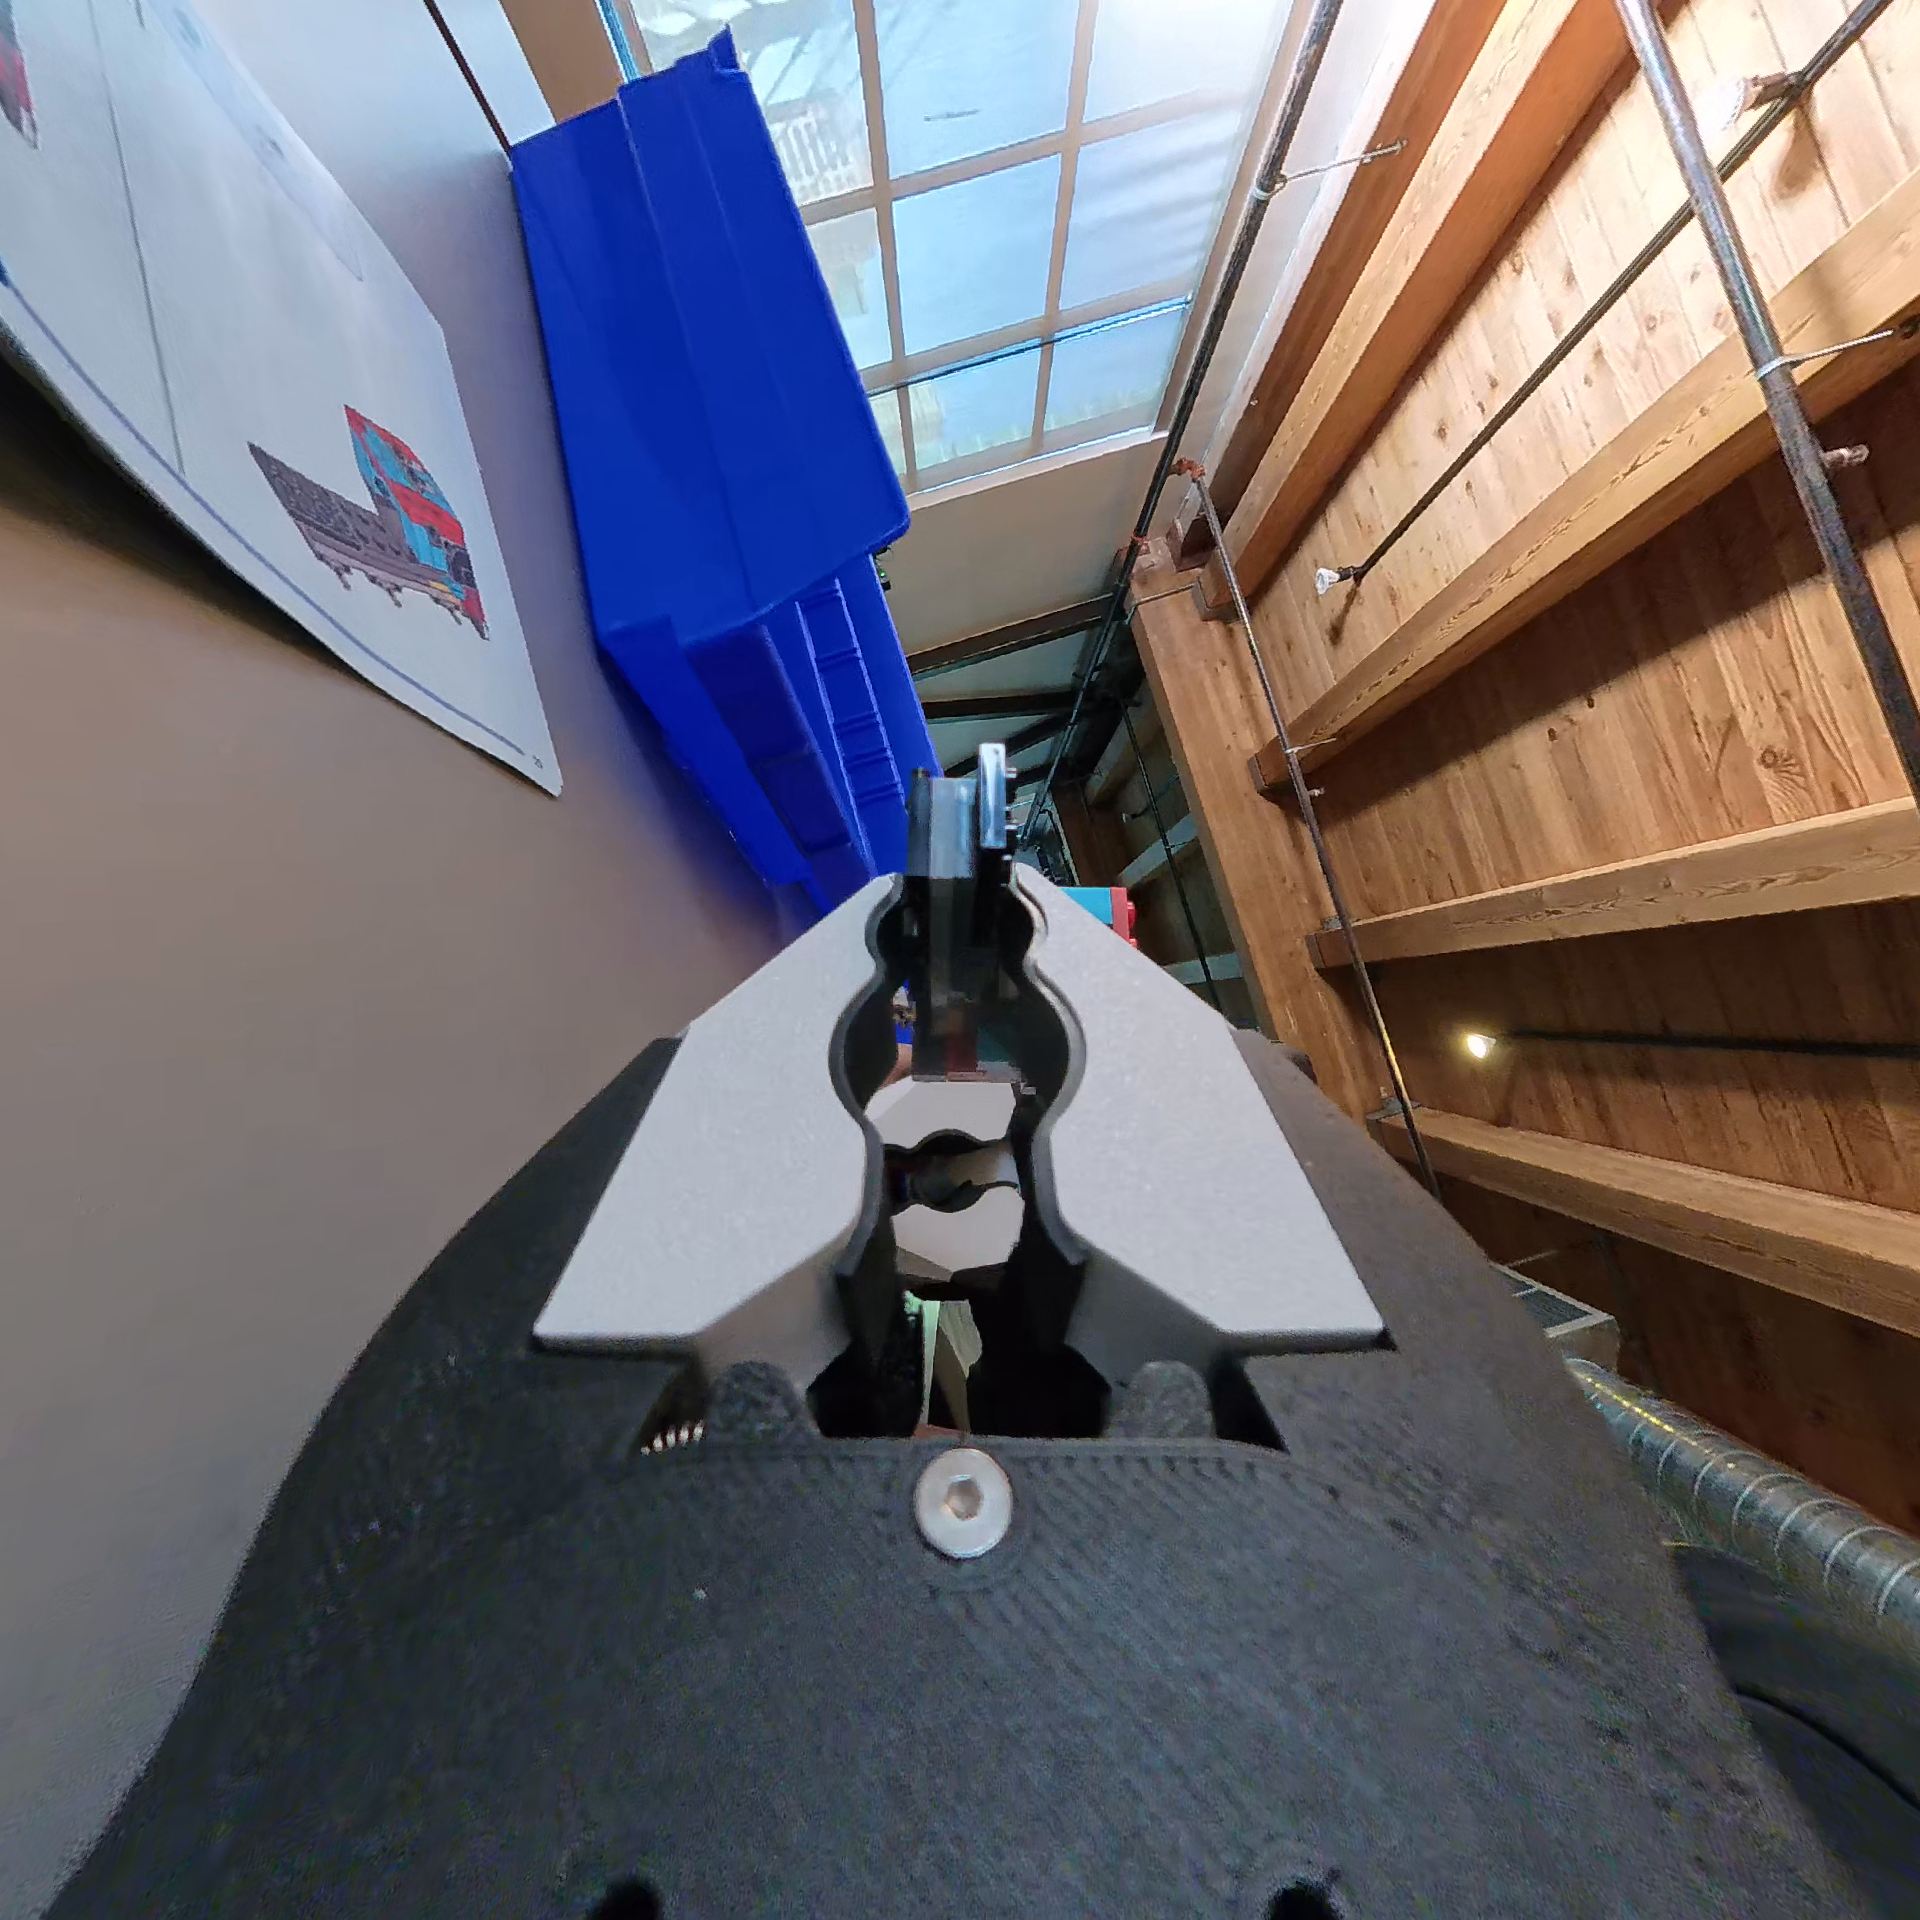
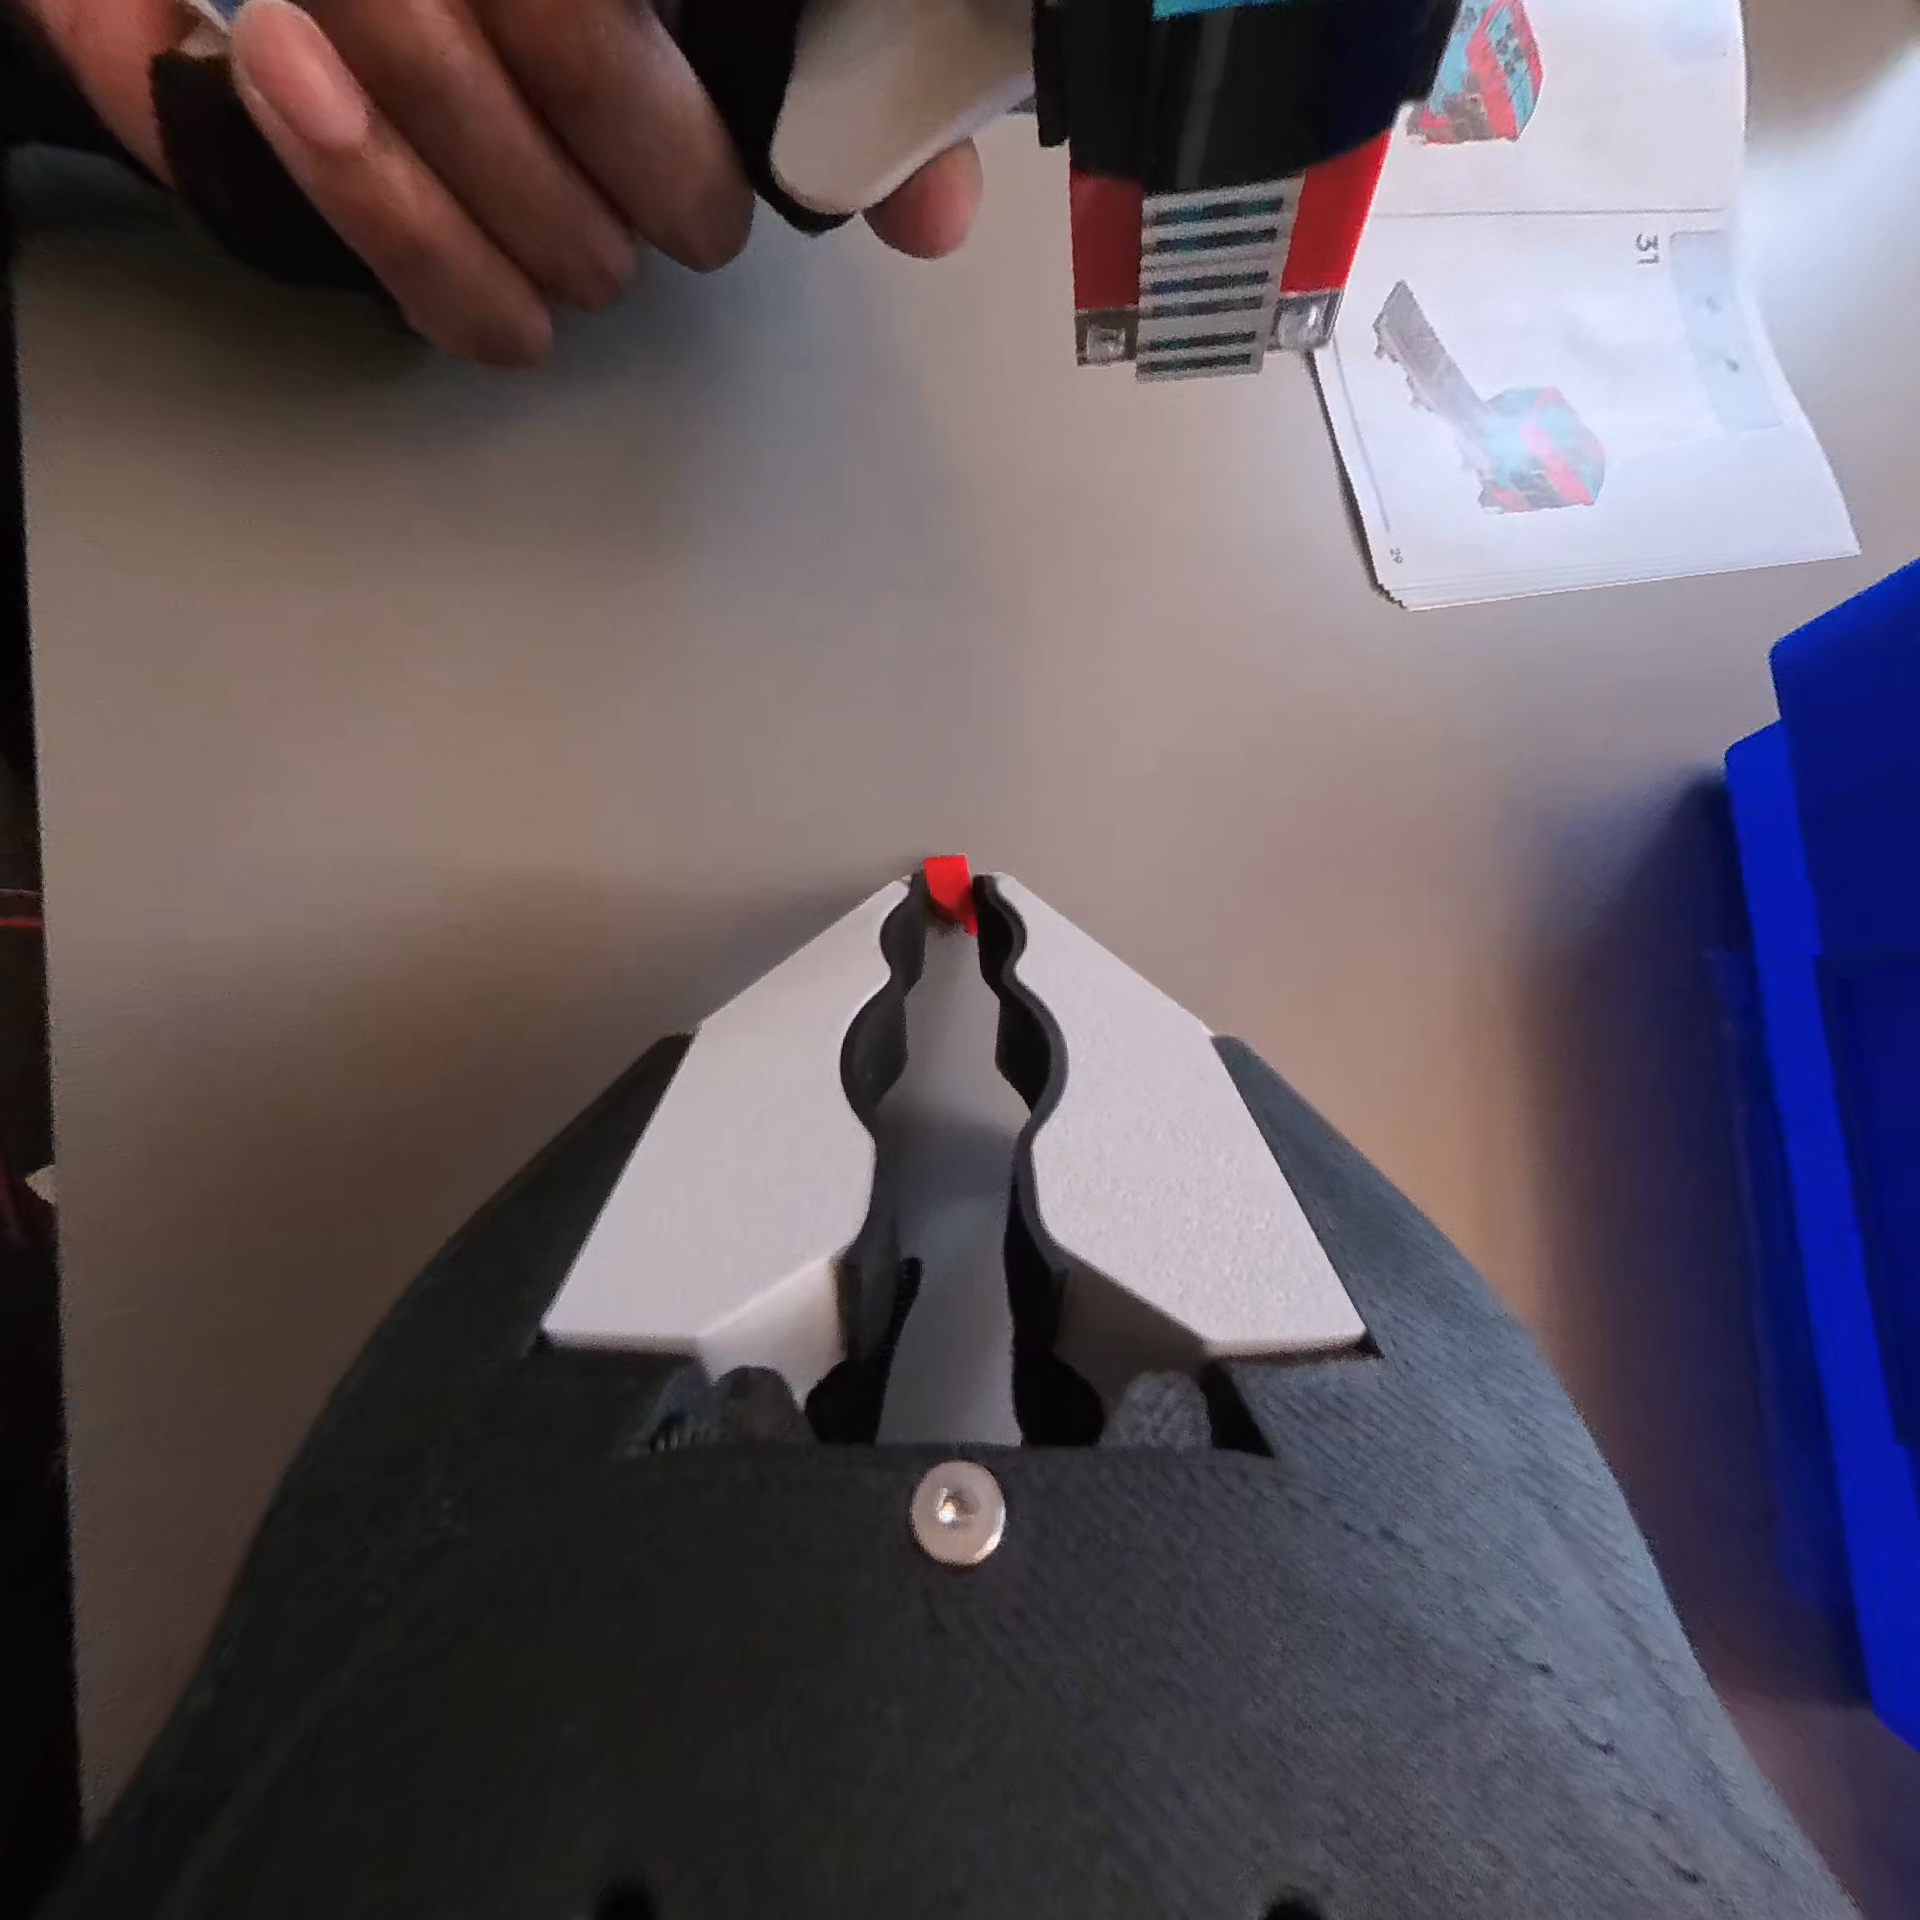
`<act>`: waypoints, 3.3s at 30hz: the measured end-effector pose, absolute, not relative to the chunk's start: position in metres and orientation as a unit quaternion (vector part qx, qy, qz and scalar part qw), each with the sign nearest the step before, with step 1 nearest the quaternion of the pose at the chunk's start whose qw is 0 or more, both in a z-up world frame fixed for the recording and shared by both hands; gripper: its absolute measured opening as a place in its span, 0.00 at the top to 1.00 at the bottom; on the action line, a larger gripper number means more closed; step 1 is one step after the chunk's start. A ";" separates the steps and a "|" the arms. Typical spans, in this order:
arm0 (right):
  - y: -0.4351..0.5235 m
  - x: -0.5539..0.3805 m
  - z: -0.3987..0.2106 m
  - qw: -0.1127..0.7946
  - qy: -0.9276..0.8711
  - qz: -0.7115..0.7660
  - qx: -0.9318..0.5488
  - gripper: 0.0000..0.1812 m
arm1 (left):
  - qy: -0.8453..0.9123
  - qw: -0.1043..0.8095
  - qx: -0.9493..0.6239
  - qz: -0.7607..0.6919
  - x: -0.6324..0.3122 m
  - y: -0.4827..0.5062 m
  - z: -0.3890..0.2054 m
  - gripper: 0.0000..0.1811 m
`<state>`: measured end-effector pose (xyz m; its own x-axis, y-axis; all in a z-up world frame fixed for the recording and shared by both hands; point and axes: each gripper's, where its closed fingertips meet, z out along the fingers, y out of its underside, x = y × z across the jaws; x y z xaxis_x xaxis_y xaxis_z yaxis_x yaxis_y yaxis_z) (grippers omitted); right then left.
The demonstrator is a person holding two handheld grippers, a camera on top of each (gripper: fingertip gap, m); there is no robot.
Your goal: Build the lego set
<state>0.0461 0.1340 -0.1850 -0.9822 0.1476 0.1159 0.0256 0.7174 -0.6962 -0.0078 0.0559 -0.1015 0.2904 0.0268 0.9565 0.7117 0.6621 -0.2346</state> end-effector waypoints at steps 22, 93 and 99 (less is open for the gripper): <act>0.071 0.025 -0.076 0.240 -0.844 0.474 -0.072 0.96 | -0.596 0.711 -0.279 -0.248 -0.015 0.045 -0.114 0.92; 0.057 0.017 -0.082 0.276 -0.851 0.447 -0.003 0.95 | -0.602 0.716 -0.239 -0.263 -0.018 0.037 -0.115 0.92; 0.056 0.016 -0.082 0.278 -0.849 0.450 -0.002 0.94 | -0.602 0.716 -0.235 -0.264 -0.018 0.036 -0.115 0.92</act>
